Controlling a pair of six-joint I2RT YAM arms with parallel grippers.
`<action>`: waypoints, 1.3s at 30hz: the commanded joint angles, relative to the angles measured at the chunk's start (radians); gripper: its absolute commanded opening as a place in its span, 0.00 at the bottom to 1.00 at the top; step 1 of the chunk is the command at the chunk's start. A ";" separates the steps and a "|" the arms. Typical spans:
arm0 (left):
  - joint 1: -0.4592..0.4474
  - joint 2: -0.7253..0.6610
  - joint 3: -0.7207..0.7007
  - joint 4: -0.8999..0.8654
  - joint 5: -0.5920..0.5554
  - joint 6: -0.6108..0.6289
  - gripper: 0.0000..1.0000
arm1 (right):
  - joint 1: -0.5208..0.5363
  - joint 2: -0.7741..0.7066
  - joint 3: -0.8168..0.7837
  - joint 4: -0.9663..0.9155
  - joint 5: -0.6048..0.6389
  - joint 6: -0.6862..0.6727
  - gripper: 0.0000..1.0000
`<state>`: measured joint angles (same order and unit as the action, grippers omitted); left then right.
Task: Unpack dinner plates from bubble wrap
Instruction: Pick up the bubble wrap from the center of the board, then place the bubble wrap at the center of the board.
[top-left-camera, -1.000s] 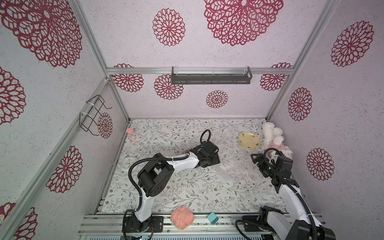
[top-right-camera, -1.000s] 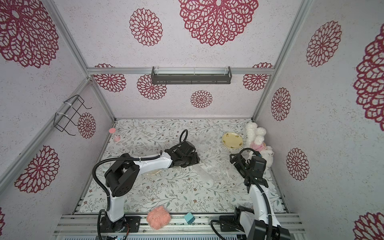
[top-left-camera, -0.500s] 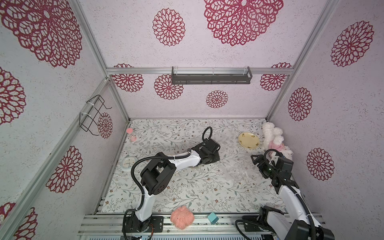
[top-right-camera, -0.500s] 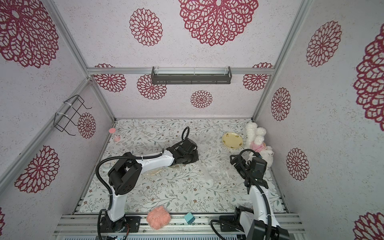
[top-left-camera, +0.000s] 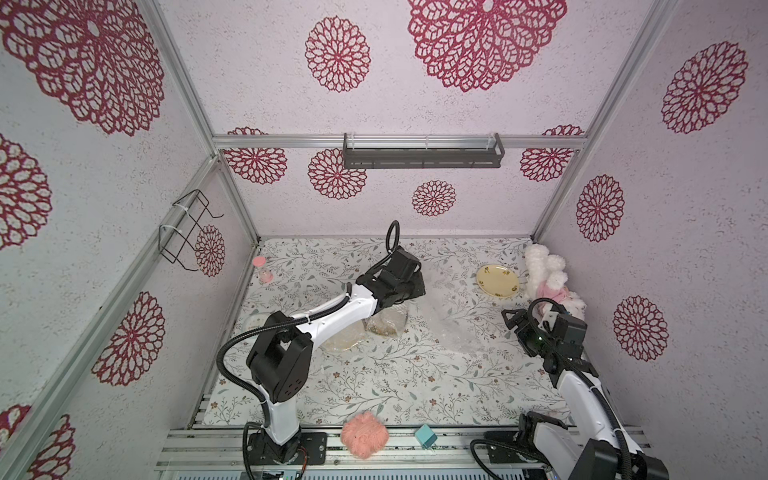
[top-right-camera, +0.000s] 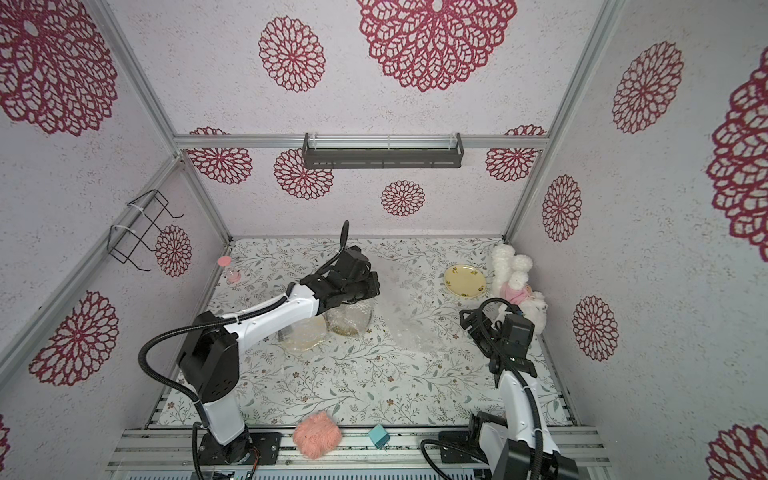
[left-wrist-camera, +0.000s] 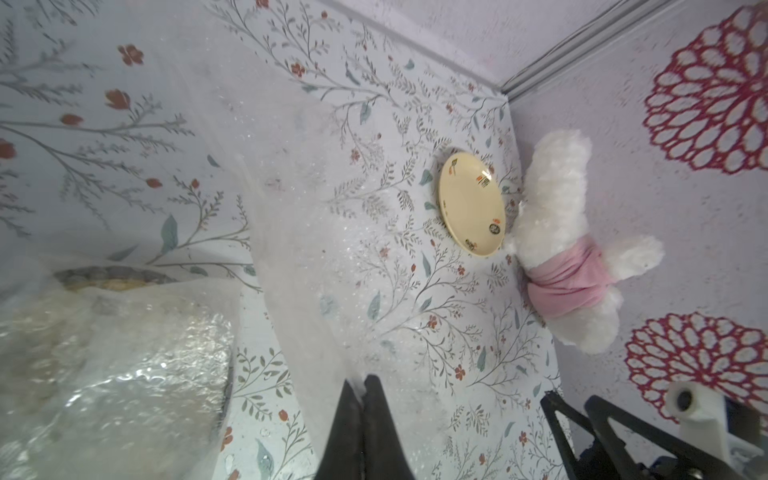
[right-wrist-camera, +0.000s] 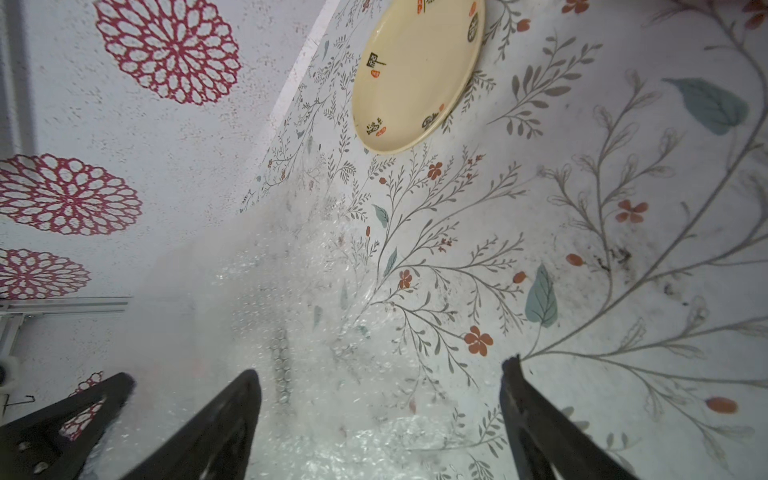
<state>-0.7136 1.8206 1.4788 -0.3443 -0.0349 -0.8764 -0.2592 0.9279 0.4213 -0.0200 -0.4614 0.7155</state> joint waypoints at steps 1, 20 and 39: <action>0.028 -0.050 -0.004 -0.051 -0.019 0.047 0.00 | -0.005 -0.011 0.030 0.017 -0.014 -0.017 0.91; 0.309 -0.287 -0.169 -0.138 -0.217 0.085 0.00 | -0.005 -0.008 0.031 0.023 -0.021 -0.023 0.90; 0.462 -0.497 -0.552 -0.045 -0.386 -0.121 0.00 | -0.005 0.019 0.027 0.031 -0.034 -0.043 0.90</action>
<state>-0.2764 1.3407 0.9375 -0.4431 -0.3992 -0.9806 -0.2592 0.9493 0.4213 -0.0193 -0.4770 0.6979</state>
